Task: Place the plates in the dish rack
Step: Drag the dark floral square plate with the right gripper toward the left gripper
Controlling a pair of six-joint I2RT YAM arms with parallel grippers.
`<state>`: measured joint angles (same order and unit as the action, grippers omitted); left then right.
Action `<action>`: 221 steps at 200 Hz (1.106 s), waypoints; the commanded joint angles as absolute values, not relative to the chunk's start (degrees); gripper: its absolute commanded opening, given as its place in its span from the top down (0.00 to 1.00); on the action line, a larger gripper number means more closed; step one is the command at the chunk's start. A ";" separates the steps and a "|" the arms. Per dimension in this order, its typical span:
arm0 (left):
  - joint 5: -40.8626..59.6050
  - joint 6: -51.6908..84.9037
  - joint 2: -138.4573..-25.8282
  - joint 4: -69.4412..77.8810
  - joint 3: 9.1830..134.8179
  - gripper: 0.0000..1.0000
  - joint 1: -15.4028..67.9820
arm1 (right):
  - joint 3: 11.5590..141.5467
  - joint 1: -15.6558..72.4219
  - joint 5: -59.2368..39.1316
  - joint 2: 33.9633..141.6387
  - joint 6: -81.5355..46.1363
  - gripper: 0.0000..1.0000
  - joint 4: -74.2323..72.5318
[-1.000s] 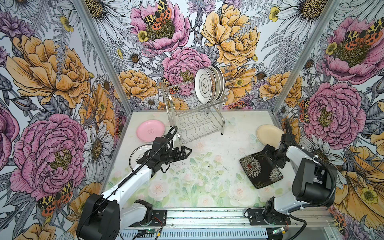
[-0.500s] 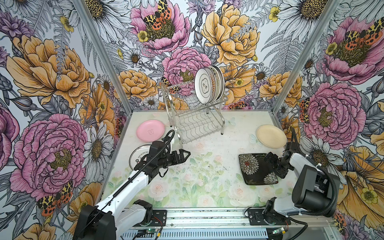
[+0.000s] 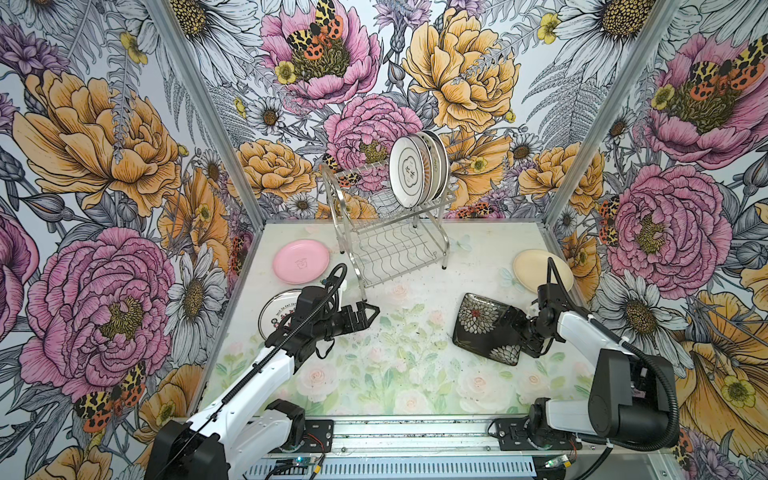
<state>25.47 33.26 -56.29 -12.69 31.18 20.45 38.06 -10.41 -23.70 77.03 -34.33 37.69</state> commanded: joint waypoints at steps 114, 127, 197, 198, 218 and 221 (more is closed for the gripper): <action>25.64 32.87 -53.93 -14.74 30.46 0.01 19.77 | 42.53 -19.25 -31.28 90.16 -14.94 0.39 34.98; 25.27 33.22 -53.53 -14.66 30.11 0.01 19.78 | 42.64 -18.87 -31.87 90.99 -14.71 0.42 34.74; 24.39 33.99 -53.08 -14.59 29.88 0.01 19.59 | 44.28 -16.22 -30.89 95.45 -13.66 0.79 33.57; 24.37 34.00 -53.08 -14.59 29.88 0.01 19.60 | 44.33 -16.20 -30.87 95.49 -13.64 0.79 33.57; 24.20 34.10 -53.24 -14.59 30.14 0.01 19.60 | 45.07 -15.69 -31.15 96.39 -13.12 0.90 33.57; 24.22 34.10 -53.26 -14.59 30.15 0.01 19.60 | 45.20 -15.65 -31.19 96.52 -12.98 0.93 33.64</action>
<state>25.23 33.32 -53.65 -14.81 30.35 20.01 45.28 -16.88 -36.01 93.43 -13.39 33.43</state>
